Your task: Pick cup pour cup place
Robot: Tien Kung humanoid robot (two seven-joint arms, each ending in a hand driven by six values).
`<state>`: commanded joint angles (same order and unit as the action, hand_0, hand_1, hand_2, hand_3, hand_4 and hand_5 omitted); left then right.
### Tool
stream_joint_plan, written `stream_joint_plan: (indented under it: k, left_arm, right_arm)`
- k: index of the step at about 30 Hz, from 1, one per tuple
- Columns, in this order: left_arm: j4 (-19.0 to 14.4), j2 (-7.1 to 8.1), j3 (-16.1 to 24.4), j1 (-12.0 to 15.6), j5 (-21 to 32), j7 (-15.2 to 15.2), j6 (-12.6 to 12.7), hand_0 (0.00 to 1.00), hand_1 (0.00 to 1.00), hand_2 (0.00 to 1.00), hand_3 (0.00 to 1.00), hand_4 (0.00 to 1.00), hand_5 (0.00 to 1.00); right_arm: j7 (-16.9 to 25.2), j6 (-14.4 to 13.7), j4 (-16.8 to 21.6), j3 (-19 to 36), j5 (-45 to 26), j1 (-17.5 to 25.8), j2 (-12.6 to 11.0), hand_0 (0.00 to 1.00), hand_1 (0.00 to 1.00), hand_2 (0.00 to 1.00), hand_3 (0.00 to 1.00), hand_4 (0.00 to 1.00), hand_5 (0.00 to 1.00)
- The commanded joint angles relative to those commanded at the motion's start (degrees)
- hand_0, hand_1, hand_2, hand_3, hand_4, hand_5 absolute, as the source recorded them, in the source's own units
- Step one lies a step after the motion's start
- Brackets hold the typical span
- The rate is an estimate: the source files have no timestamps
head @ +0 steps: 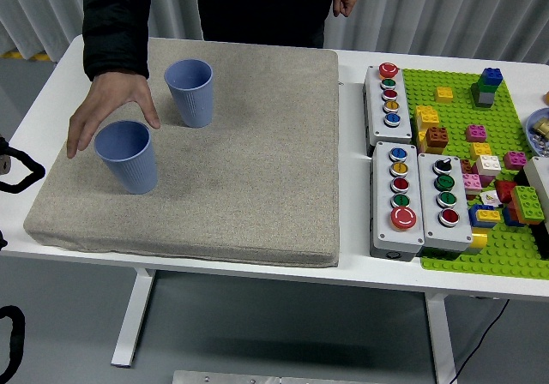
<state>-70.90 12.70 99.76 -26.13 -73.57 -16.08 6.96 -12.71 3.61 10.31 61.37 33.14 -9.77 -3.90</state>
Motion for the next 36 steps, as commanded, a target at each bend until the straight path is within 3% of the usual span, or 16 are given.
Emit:
stream_joint_plan:
  k: [36]
  left_arm:
    - [-0.10, -0.02, -0.25, 0.09, -0.11, 0.14, -0.03, 0.839, 0.838, 0.931, 0.922, 0.869, 0.998]
  right_arm:
    - [-0.06, 0.08, 0.00, -0.03, 0.36, 0.03, 0.03, 0.679, 0.679, 0.686, 0.640, 0.429, 0.165]
